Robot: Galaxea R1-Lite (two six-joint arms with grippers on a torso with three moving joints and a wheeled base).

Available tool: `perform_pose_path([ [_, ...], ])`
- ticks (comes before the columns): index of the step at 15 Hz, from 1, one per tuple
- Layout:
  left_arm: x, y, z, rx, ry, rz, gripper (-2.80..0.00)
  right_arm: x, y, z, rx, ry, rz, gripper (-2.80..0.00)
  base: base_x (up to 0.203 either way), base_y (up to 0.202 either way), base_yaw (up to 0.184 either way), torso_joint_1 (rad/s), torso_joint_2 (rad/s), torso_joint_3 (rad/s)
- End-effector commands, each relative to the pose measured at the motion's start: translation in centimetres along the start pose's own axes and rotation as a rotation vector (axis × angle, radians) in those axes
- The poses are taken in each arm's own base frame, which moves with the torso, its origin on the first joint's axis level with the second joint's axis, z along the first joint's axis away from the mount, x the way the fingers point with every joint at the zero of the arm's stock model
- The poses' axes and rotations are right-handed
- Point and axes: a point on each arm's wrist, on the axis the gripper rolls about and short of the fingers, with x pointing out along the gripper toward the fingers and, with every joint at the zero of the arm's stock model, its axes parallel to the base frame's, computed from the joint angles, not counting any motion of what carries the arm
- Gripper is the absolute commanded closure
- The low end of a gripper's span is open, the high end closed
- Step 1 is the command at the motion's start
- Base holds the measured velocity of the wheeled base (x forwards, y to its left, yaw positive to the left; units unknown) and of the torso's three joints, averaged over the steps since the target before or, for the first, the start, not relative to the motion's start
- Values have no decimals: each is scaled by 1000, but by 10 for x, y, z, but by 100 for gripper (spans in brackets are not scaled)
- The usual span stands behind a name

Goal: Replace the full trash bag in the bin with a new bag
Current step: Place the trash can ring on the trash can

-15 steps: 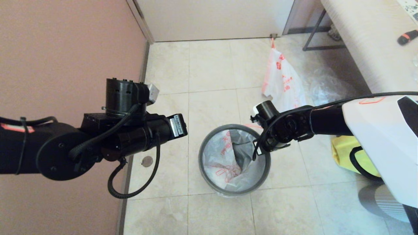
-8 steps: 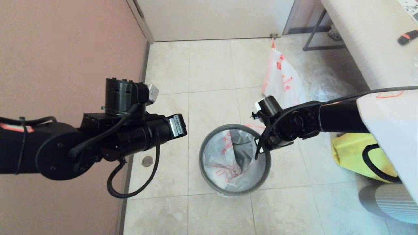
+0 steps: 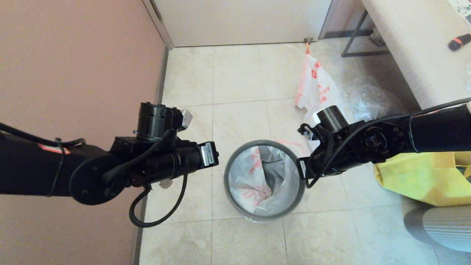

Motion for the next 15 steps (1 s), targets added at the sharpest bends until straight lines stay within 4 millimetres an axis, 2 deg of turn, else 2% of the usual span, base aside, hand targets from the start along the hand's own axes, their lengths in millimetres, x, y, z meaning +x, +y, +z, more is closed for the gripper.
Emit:
perform_pose_path([
  [1, 16, 7, -14, -8, 89, -35, 0, -3, -9, 0, 27, 20, 112, 0, 0, 0, 0, 0, 0, 0],
  [3, 32, 23, -24, -40, 196, -115, 0, 0, -26, 2, 66, 57, 284, 0, 0, 0, 0, 0, 0, 0],
  [5, 48, 38, -32, -68, 250, -128, 0, 25, -43, -1, 104, 97, 334, 0, 0, 0, 0, 0, 0, 0],
  [8, 72, 52, -44, -79, 253, -118, 0, 73, -55, -4, 112, 59, 341, 0, 0, 0, 0, 0, 0, 0],
  [11, 89, 58, -57, -87, 294, -105, 0, 103, -62, -7, 118, 62, 338, 0, 0, 0, 0, 0, 0, 0],
  [15, 121, 71, -77, -101, 343, -86, 0, 114, -76, -5, 141, 54, 321, 0, 0, 0, 0, 0, 0, 0],
])
